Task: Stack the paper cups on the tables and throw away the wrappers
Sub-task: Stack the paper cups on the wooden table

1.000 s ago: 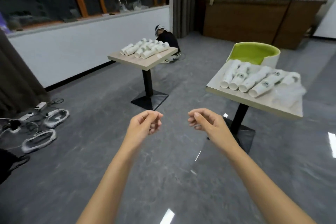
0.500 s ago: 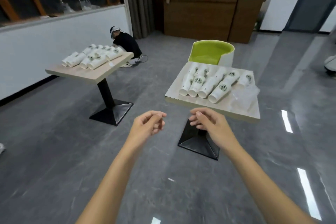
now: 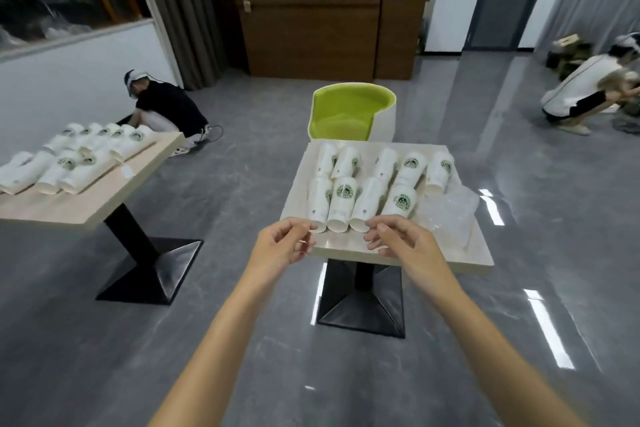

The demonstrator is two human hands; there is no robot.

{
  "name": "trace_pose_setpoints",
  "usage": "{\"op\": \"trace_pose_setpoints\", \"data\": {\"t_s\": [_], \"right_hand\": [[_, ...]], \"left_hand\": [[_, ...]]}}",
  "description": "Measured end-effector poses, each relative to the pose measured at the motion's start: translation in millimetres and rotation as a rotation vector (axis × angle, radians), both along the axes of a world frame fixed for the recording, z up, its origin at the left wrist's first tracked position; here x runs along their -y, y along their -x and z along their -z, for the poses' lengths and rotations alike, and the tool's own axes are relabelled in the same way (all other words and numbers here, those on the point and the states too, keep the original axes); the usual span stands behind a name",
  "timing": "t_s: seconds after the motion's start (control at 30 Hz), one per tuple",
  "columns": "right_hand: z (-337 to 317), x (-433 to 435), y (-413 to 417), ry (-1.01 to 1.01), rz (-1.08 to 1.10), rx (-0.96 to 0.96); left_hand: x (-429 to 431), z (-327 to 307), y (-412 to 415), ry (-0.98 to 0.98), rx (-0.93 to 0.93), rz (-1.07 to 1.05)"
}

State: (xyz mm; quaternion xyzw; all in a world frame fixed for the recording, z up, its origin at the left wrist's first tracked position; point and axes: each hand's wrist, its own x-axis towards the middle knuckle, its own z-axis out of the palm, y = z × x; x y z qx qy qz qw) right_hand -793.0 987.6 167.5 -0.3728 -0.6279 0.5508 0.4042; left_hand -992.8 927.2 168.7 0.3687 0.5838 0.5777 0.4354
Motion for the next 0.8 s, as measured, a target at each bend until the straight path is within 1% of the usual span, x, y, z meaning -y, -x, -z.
{"op": "trace_pose_setpoints", "data": {"t_s": [0.17,0.33,0.47,0.8], "right_hand": [[5,-55,26,0.024,0.070,0.015],[13,-108,44,0.051,0.103,0.028],[27,-154,56,0.062,0.086,0.049],[55,-283,85,0.106,-0.032,0.113]], "left_hand": [[-71,3,32,0.040,-0.025,0.065],[-129,14,51,0.086,-0.025,0.085],[-172,27,61,0.103,-0.045,0.092],[-289,76,86,0.195,-0.043,0.012]]}}
